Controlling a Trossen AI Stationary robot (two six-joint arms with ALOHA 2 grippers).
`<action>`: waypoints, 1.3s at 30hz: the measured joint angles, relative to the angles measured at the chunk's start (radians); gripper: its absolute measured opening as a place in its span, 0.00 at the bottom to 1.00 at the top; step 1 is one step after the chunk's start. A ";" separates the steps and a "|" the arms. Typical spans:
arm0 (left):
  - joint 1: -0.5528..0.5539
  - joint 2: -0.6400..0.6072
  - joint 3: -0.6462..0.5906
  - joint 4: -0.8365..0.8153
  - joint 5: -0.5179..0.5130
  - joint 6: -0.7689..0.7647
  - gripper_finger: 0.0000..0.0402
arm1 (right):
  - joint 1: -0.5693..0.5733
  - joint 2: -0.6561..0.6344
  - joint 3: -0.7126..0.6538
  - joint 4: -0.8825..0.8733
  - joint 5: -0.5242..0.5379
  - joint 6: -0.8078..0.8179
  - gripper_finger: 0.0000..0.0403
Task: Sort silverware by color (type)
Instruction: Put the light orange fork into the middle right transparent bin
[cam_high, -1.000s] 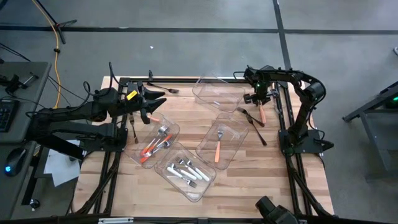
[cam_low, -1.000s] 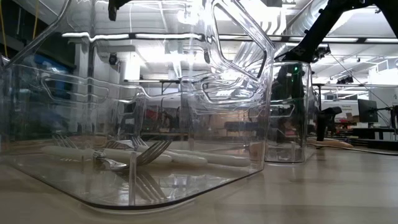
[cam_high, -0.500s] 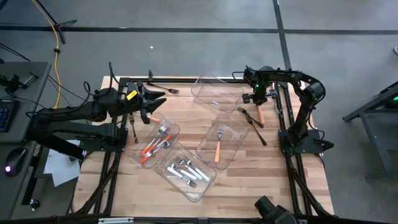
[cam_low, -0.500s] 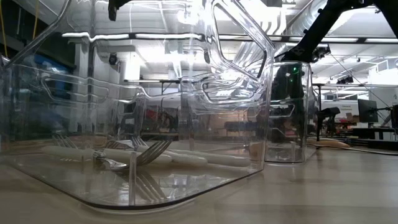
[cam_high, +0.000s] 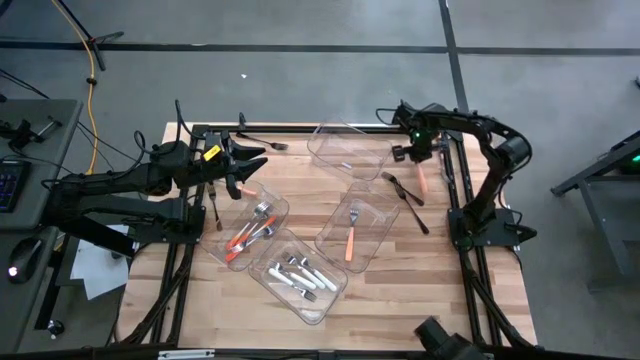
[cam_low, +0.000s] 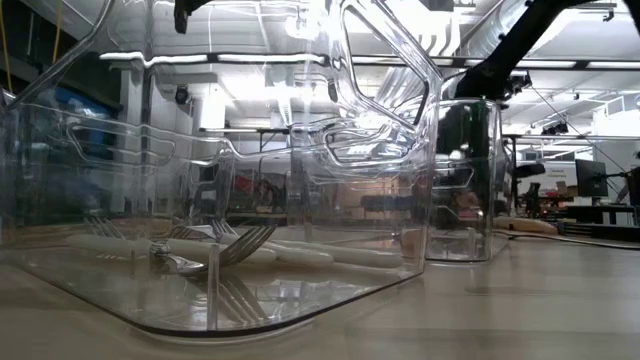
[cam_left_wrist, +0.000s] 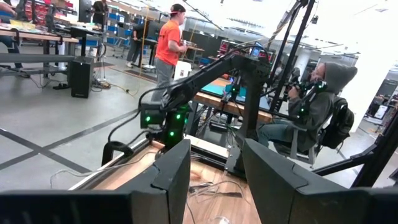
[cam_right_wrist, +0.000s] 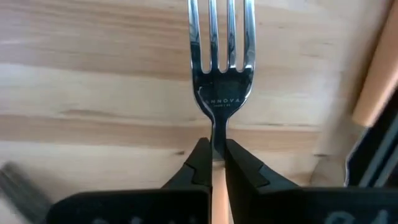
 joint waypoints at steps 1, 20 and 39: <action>0.000 0.000 0.000 0.000 0.000 0.000 0.34 | -0.001 -0.017 0.000 -0.002 -0.002 0.000 0.01; 0.000 0.000 0.000 0.000 0.000 0.001 0.34 | 0.190 -0.665 -0.078 0.294 -0.056 0.018 0.01; 0.000 0.094 0.001 0.178 0.169 0.024 0.34 | 0.852 -0.707 -0.139 1.045 -0.021 -0.017 0.01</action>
